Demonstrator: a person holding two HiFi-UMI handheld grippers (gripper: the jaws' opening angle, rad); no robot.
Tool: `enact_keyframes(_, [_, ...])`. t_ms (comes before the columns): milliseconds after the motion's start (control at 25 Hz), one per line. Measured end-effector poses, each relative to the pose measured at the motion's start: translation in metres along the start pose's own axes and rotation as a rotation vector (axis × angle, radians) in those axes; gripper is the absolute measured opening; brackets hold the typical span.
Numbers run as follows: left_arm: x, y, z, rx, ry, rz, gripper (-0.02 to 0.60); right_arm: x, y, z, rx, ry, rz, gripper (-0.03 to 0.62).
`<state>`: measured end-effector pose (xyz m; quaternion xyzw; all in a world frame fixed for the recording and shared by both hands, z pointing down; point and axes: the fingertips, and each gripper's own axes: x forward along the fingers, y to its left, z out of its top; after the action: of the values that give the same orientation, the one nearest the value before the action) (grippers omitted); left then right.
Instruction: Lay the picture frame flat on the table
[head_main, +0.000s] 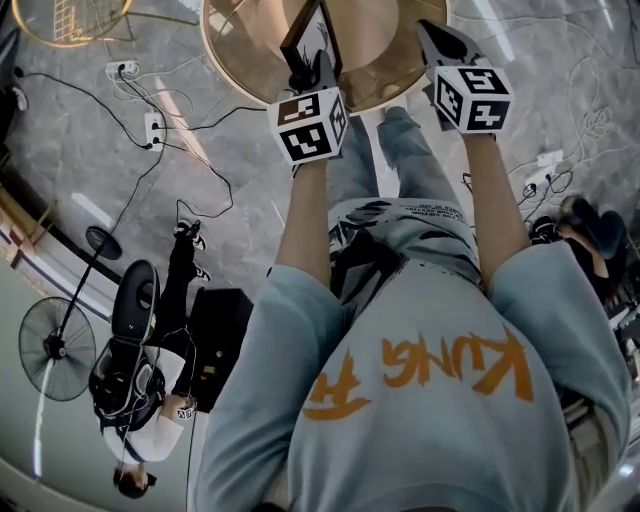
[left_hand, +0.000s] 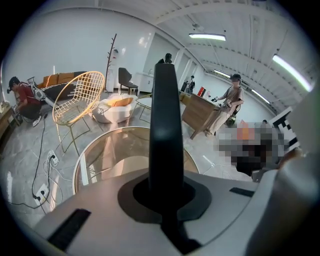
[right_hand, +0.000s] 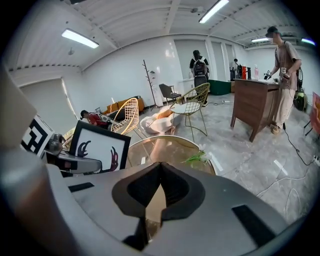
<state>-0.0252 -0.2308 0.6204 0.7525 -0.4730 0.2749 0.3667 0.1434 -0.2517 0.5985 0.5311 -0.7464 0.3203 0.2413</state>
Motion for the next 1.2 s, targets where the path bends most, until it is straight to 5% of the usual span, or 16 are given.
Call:
enact_keyframes(560, [0.046,0.033,-0.033,-0.056,0.051,-0.044,0.026,0.044,0.018,-0.034,-0.047,0.077,0.038,-0.003])
enact_keyframes(880, [0.086,0.026,-0.045,-0.156,0.106,-0.243,0.026,0.064,0.018,-0.053,-0.025,0.11,0.024,-0.003])
enact_keyframes(1200, [0.124,0.036,-0.054,-0.254,0.145,-0.286,0.026,0.074,0.006,-0.074,0.021,0.125,-0.007,-0.003])
